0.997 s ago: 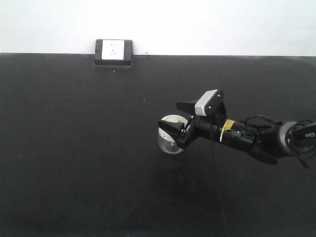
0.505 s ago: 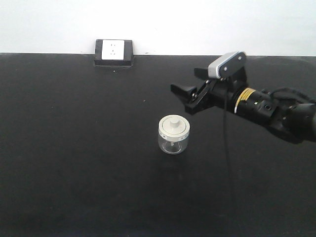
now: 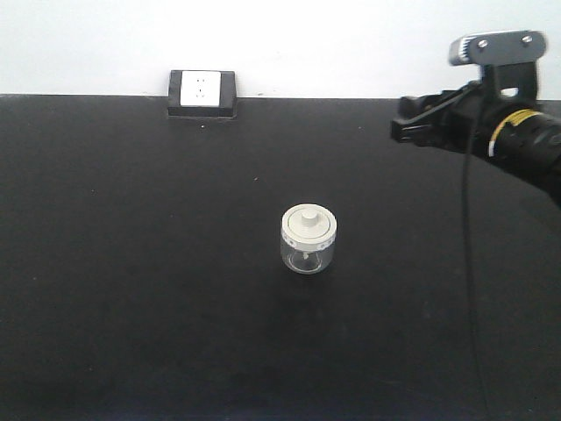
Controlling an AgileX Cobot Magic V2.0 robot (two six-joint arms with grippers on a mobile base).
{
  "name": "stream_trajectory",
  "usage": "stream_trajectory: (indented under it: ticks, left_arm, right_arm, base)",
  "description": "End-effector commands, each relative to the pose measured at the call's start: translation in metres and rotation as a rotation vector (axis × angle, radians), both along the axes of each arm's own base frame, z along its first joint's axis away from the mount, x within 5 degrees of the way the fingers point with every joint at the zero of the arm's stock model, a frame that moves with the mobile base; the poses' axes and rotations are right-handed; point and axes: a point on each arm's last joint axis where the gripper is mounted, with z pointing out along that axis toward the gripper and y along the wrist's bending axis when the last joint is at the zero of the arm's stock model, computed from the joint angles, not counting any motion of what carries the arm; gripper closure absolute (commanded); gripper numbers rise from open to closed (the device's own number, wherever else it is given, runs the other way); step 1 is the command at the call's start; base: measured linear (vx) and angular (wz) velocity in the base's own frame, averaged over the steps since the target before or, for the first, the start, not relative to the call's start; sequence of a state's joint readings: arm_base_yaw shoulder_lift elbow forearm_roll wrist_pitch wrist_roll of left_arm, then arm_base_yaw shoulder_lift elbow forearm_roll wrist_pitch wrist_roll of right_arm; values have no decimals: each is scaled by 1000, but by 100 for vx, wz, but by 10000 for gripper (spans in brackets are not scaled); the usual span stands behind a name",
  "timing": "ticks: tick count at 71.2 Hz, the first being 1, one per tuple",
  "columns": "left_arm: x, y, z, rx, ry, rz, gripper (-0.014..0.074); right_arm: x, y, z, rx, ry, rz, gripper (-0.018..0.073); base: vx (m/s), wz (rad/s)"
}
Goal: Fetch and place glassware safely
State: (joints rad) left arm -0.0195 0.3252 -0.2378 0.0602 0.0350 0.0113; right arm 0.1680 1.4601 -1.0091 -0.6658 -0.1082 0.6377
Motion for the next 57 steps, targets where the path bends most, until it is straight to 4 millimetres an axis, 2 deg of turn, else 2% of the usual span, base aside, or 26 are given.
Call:
stream_trajectory:
  ticks: [1, 11, 18, 30, 40, 57]
  left_arm:
    - [1, -1, 15, -18, -89, -11, 603]
    - [1, -1, 15, -18, -89, -11, 603]
    - [1, -1, 15, -18, -89, -11, 603]
    - [1, -1, 15, -18, -89, -11, 603]
    - [1, -1, 15, -18, -89, -11, 603]
    - [1, -1, 15, -18, -89, -11, 603]
  right_arm:
    - [-21, -10, 37, 28, -52, -71, 288]
    - [-43, -23, 52, 19, -17, -165, 452]
    - [-65, -27, 65, 18, -59, -174, 575]
    - [-107, -32, 67, 33, -131, -152, 566]
    - [-142, -37, 54, 23, -156, -142, 564]
    - [-187, -45, 27, 34, -184, -141, 563]
  base:
    - [0, 0]
    - [0, 0]
    - [0, 0]
    - [0, 0]
    - [0, 0]
    - [0, 0]
